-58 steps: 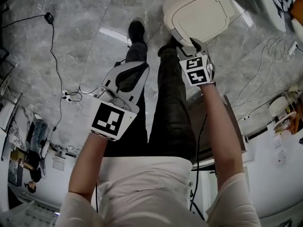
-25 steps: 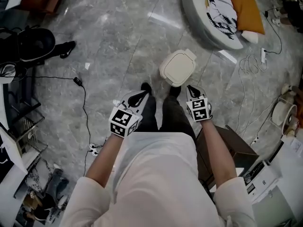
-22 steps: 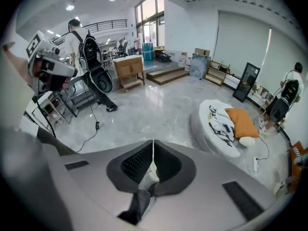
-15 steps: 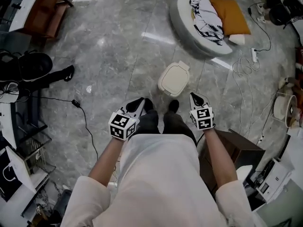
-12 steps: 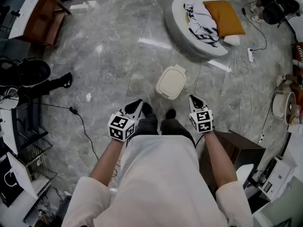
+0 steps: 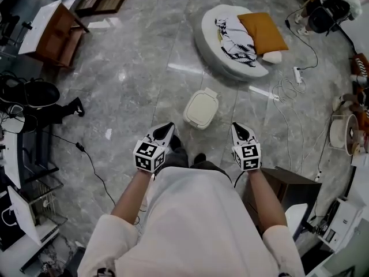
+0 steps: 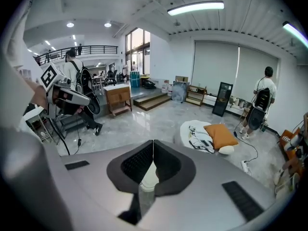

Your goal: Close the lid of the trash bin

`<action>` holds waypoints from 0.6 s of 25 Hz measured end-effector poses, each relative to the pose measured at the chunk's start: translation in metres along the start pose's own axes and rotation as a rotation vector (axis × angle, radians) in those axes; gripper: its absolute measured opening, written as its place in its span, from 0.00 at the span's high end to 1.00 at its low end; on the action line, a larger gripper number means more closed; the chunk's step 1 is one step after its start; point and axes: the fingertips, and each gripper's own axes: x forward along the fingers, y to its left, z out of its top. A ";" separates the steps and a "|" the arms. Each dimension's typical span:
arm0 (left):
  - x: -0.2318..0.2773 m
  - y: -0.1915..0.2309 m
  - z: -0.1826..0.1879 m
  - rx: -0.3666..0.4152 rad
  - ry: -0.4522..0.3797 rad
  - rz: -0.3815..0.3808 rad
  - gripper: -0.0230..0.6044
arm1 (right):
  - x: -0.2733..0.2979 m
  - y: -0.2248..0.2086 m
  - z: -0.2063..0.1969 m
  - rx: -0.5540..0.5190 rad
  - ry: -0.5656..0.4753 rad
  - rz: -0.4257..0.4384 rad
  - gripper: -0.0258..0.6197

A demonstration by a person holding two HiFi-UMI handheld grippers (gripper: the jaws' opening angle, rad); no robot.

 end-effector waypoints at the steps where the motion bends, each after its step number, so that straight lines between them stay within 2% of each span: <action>1: -0.001 -0.005 0.001 0.005 -0.005 0.007 0.93 | -0.006 -0.002 -0.001 -0.002 -0.009 0.000 0.91; 15: -0.025 -0.081 0.006 0.063 -0.088 0.078 0.93 | -0.092 -0.025 -0.025 -0.013 -0.121 -0.012 0.91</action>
